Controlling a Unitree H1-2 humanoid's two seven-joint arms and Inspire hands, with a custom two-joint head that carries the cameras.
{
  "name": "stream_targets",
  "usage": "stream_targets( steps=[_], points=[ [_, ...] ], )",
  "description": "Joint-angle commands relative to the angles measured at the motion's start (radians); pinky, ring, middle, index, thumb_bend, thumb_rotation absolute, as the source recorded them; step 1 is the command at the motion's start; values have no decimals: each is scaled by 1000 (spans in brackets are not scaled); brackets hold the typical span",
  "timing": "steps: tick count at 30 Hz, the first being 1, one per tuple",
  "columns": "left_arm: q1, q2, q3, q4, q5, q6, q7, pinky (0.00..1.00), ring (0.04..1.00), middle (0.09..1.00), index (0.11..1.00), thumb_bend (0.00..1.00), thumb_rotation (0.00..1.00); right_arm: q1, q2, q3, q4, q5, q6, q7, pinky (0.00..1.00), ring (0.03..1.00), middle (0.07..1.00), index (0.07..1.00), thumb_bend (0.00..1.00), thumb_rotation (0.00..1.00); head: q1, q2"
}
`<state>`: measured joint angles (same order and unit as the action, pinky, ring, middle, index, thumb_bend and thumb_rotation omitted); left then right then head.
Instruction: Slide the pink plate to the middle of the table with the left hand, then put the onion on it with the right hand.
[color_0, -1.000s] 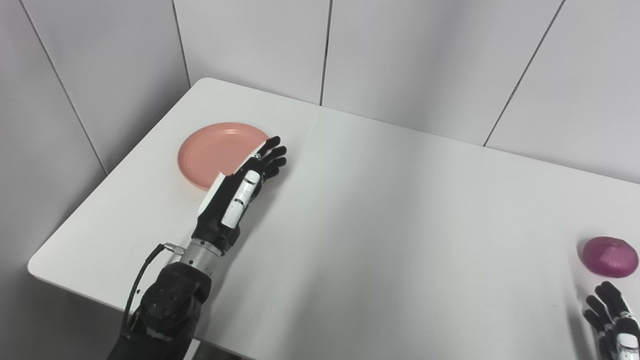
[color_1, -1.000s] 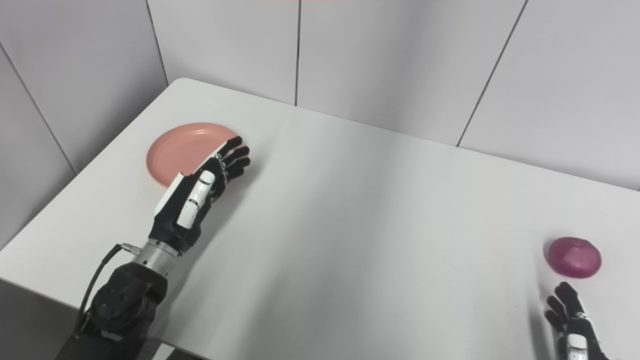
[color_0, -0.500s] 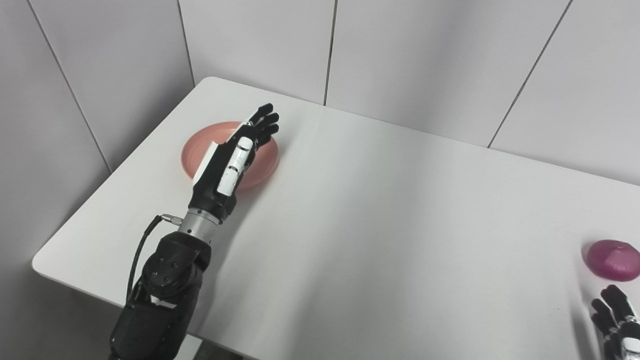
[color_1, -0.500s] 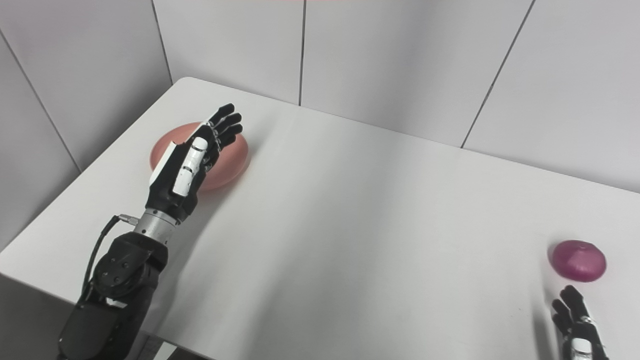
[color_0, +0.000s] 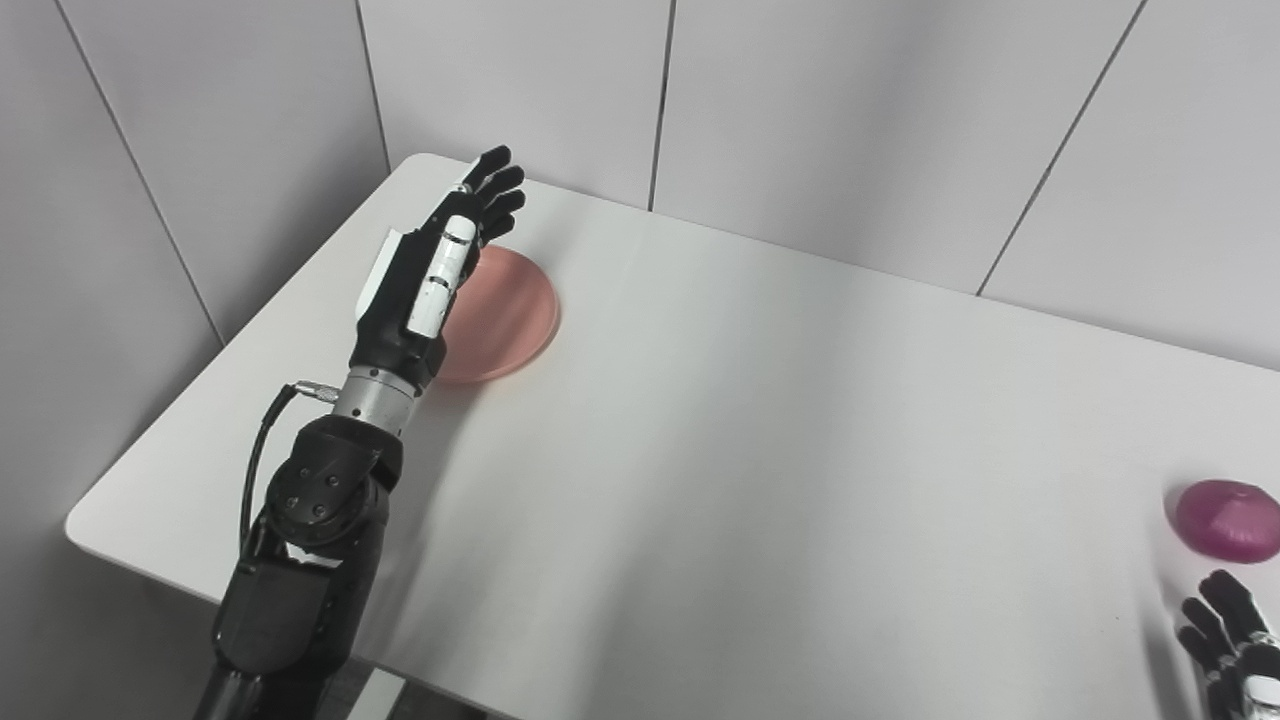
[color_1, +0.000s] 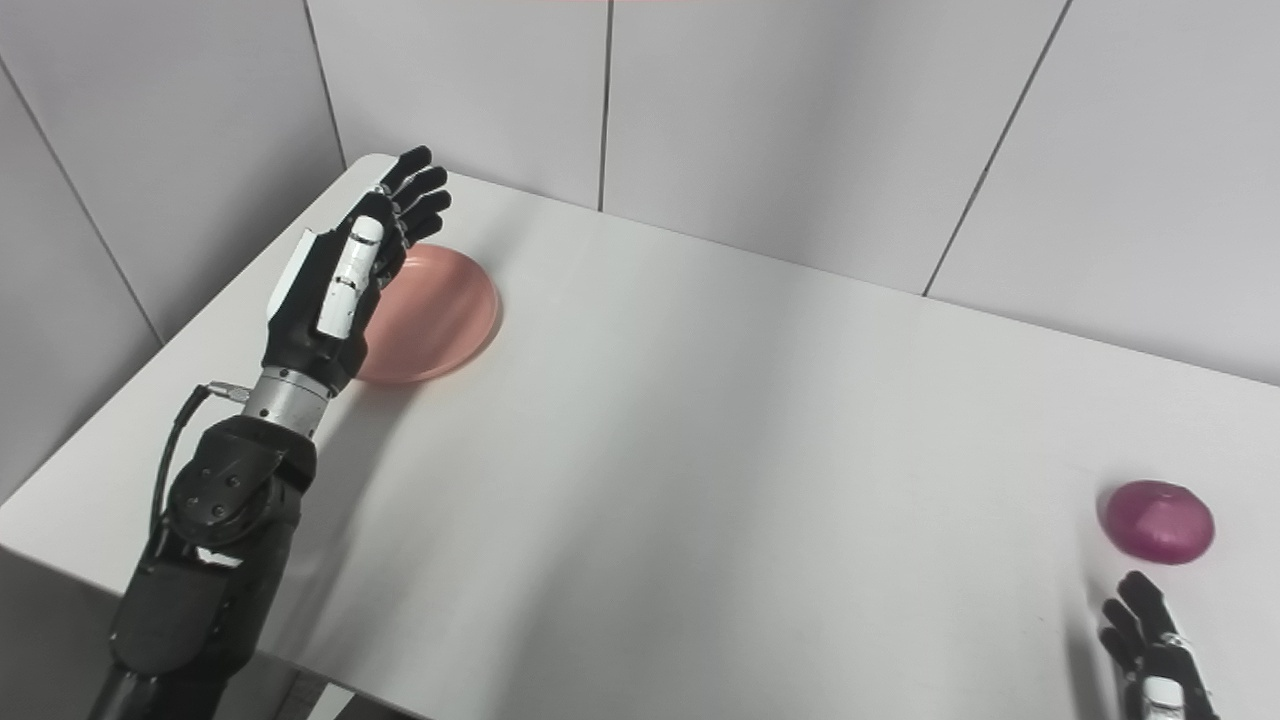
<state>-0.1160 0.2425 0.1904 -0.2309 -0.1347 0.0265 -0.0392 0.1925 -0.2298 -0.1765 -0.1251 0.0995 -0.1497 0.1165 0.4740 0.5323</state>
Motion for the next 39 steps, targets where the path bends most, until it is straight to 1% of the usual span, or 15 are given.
stream_targets(
  steps=[1,4,6,11,15,19,23,25,27,28,29,31,33,38,39],
  points=[
    [-56,38,19,-8,1,-19,-2,909,907,919,896,452,1000,-19,-12,-3,2,6,-17,-1,904,913,925,909,579,997,-1,1],
    [-69,48,29,10,-1,-25,-2,908,910,919,896,456,1000,-20,-12,-4,10,16,-32,5,904,913,924,909,587,993,0,-2],
    [-78,52,38,21,-5,-19,3,910,909,913,889,434,1000,-19,-11,-4,6,23,-26,7,907,912,921,906,599,983,1,-5],
    [-101,57,64,58,-16,-21,6,901,901,904,880,421,1000,-16,-7,-3,-8,19,-11,0,915,915,920,905,594,982,4,-11],
    [-120,71,80,93,-19,-30,-1,892,897,893,871,398,1000,-15,-9,-4,-3,16,-12,0,940,925,926,906,631,979,5,-14],
    [-136,83,96,120,-34,-40,-6,890,891,887,865,394,1000,-16,-10,-3,7,23,-27,7,944,928,930,910,643,974,3,-20],
    [-149,95,103,137,-23,-30,3,875,885,878,852,400,1000,-14,-13,-4,7,17,-24,5,945,926,932,911,639,973,5,-23],
    [-155,102,109,153,-21,-32,2,872,883,874,848,400,1000,-13,-16,-4,4,13,-16,4,939,927,934,915,646,975,5,-23],
    [-162,109,115,168,-24,-35,0,866,876,868,841,399,1000,-10,-13,-5,-18,8,15,-3,935,927,934,913,648,974,10,-23],
    [-165,110,118,172,-21,-33,4,862,873,866,839,398,1000,-9,-9,-5,-24,9,19,-5,933,927,933,911,648,972,13,-26],
    [-167,110,120,175,-19,-32,7,844,859,853,825,398,1000,-8,-7,-5,-28,9,20,-7,932,928,935,913,629,972,13,-26],
    [-173,115,127,183,-18,-29,13,825,843,839,812,399,1000,-7,-9,-4,-20,17,0,-1,941,933,940,919,613,976,17,-27],
    [-177,120,133,188,-17,-23,18,807,825,822,798,400,1000,-8,-12,-5,-11,24,-10,4,946,937,941,922,619,976,20,-28],
    [-189,134,146,200,-22,-28,18,799,823,821,797,390,1000,-11,-18,-7,6,25,-24,7,944,935,939,916,665,970,22,-27],
    [-192,136,149,197,-25,-20,20,798,824,821,797,390,1000,-12,-18,-7,6,24,-24,5,944,934,938,915,672,969,23,-27]
  ],
)
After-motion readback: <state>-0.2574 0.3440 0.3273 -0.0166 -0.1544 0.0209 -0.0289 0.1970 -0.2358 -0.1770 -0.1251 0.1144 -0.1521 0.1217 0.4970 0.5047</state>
